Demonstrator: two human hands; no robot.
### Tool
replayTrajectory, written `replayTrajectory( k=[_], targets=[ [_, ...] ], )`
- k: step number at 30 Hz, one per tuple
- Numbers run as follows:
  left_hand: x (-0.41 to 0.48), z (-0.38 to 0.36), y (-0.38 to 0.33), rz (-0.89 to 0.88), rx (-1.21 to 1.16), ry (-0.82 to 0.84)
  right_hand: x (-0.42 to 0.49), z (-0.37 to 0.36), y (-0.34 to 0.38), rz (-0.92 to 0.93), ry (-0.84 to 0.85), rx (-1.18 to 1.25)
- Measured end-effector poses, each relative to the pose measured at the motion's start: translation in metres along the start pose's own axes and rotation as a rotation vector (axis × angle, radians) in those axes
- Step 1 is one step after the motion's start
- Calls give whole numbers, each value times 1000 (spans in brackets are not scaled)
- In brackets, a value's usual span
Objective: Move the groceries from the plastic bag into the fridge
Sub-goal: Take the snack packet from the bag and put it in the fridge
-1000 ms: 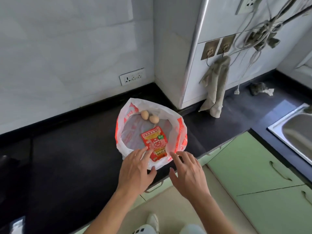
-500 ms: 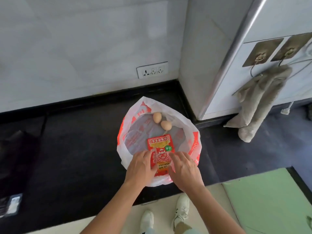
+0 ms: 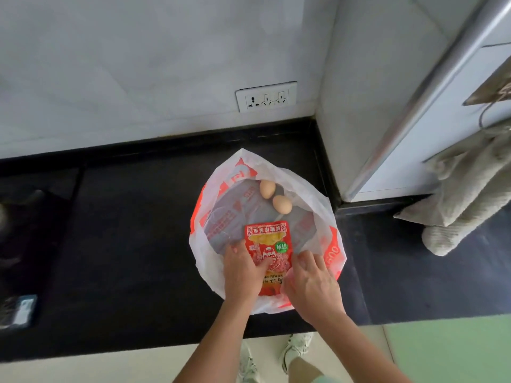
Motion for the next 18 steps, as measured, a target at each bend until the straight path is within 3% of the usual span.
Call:
replayTrajectory(
  k=[3, 10, 14, 18],
  targets=[
    [5, -5, 4, 101, -137, 3, -1, 2, -2, -46, -81, 101],
    [9, -11, 3, 148, -432, 221, -2, 0, -4, -38, -99, 95],
    [8, 12, -7, 131, -539, 206, 3, 8, 1, -52, -26, 123],
    [6, 55, -21, 81, -673, 157, 5, 35, 10, -60, -68, 344]
  ],
)
Point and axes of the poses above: each hand's wrist, its own x-axis towards the middle knuckle, its own z-axis out of the back of the hand, y = z × x, the point moved 5 cm from there along x, towards the middle knuckle, and after that the axes turned 3 degrees about y, right-handed, at the moved point
